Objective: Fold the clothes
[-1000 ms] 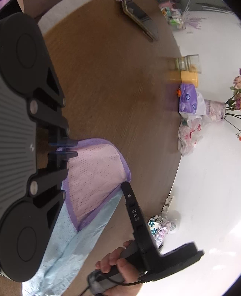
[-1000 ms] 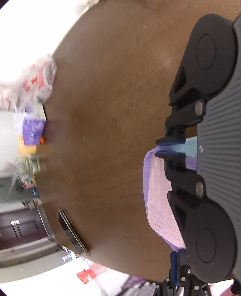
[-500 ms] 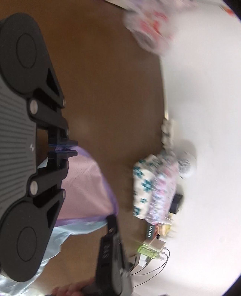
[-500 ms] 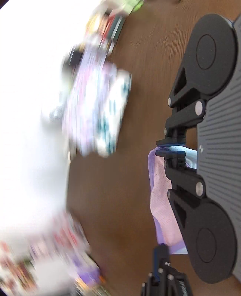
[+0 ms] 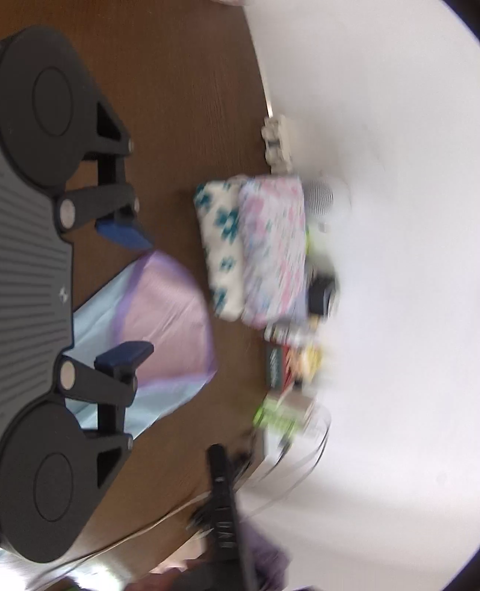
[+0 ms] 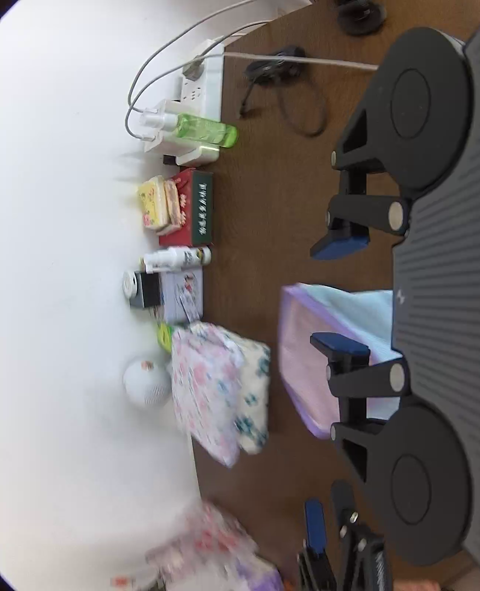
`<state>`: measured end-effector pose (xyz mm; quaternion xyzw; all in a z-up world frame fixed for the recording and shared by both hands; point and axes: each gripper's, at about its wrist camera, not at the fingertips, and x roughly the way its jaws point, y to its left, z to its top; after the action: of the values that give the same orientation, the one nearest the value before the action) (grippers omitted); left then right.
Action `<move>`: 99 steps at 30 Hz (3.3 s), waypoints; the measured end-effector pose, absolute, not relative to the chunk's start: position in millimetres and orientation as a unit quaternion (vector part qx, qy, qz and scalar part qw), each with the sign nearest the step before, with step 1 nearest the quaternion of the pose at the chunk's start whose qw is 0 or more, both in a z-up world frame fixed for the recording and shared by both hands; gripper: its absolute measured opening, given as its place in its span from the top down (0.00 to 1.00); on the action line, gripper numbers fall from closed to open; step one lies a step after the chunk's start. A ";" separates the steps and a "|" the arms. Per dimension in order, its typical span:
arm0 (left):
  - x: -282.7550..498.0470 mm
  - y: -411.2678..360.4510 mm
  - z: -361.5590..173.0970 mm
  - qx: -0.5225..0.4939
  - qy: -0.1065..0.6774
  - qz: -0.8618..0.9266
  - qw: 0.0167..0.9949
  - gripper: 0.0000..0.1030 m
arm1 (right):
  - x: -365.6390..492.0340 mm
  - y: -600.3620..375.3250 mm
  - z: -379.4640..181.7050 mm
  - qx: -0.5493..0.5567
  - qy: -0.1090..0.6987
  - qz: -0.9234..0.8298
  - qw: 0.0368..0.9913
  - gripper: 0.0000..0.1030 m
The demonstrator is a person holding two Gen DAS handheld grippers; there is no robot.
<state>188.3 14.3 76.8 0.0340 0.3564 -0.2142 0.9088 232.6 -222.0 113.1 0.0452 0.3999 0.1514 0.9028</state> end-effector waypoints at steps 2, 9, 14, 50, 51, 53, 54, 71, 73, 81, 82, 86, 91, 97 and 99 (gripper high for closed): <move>136.4 -3.4 73.6 0.046 0.363 -0.243 0.899 0.42 | 187.1 -243.5 124.9 0.078 0.418 0.195 0.884 0.56; -5.5 -55.7 38.1 -0.012 0.407 -0.319 0.856 0.37 | 11.6 -310.8 128.9 0.138 0.433 0.272 0.848 0.50; -56.6 -99.7 18.1 0.028 0.408 -0.296 0.863 0.37 | -60.7 -332.4 100.7 0.099 0.420 0.286 0.856 0.52; -155.1 -46.5 6.2 0.194 0.323 -0.441 0.815 0.65 | -171.2 -229.3 46.3 -0.224 0.272 0.460 0.815 0.56; -153.4 -45.9 6.6 0.197 0.323 -0.440 0.815 0.74 | -166.1 -231.7 43.5 -0.216 0.280 0.465 0.812 0.57; -152.2 -45.2 6.9 0.200 0.323 -0.437 0.815 0.84 | -159.0 -236.9 39.0 -0.195 0.292 0.472 0.809 0.64; -152.6 -44.9 7.0 0.201 0.323 -0.435 0.816 0.87 | -155.5 -239.4 36.8 -0.184 0.298 0.476 0.807 0.66; -88.6 -29.0 60.3 0.129 0.290 -0.436 0.842 0.92 | -99.1 -254.6 85.0 -0.070 0.285 0.442 0.848 0.93; -40.1 -34.5 68.8 0.107 0.289 -0.430 0.849 0.92 | -57.2 -255.9 92.5 -0.048 0.291 0.423 0.857 0.93; 85.5 -41.9 48.2 0.016 0.369 -0.362 0.856 0.62 | 65.7 -249.7 80.2 0.006 0.344 0.316 0.884 0.59; 83.5 -36.3 45.8 0.005 0.371 -0.355 0.858 0.61 | 64.9 -249.5 80.7 0.001 0.342 0.311 0.887 0.53; 55.3 7.2 38.5 -0.090 0.378 -0.352 0.852 0.42 | 38.3 -273.5 85.7 0.013 0.326 0.311 0.893 0.42; 24.7 14.8 15.9 -0.151 0.401 -0.347 0.834 0.40 | 1.6 -283.6 49.6 0.057 0.366 0.351 0.860 0.42; 4.2 7.3 -1.4 -0.154 0.419 -0.339 0.828 0.73 | -7.4 -274.7 26.7 0.065 0.379 0.330 0.862 0.60; -0.2 5.8 -3.4 -0.146 0.424 -0.333 0.830 0.89 | -5.9 -275.6 23.2 0.075 0.379 0.326 0.863 0.72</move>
<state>-0.2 5.8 -3.4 -0.1459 0.4235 -0.3329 0.8298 -5.9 -275.6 23.2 0.0753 0.3790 0.3257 0.8629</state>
